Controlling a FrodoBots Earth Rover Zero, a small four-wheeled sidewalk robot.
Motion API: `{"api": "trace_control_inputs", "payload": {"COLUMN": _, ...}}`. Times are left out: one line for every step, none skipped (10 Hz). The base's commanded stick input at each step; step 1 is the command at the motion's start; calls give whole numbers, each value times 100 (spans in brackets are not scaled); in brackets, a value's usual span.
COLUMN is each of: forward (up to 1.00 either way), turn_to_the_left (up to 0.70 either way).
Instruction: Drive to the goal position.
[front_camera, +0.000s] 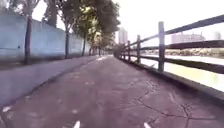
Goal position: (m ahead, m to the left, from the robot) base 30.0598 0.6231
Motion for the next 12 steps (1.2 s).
{"api": "trace_control_inputs", "payload": {"forward": 70, "turn_to_the_left": 0}}
{"api": "trace_control_inputs", "payload": {"forward": 70, "turn_to_the_left": 0}}
{"api": "trace_control_inputs", "payload": {"forward": 70, "turn_to_the_left": 0}}
{"api": "trace_control_inputs", "payload": {"forward": 70, "turn_to_the_left": 0}}
{"api": "trace_control_inputs", "payload": {"forward": 70, "turn_to_the_left": 0}}
{"api": "trace_control_inputs", "payload": {"forward": 70, "turn_to_the_left": 0}}
{"api": "trace_control_inputs", "payload": {"forward": 70, "turn_to_the_left": 0}}
{"api": "trace_control_inputs", "payload": {"forward": 70, "turn_to_the_left": 0}}
{"api": "trace_control_inputs", "payload": {"forward": 70, "turn_to_the_left": 0}}
{"api": "trace_control_inputs", "payload": {"forward": 70, "turn_to_the_left": 0}}
{"api": "trace_control_inputs", "payload": {"forward": 70, "turn_to_the_left": 0}}
{"api": "trace_control_inputs", "payload": {"forward": 70, "turn_to_the_left": 0}}
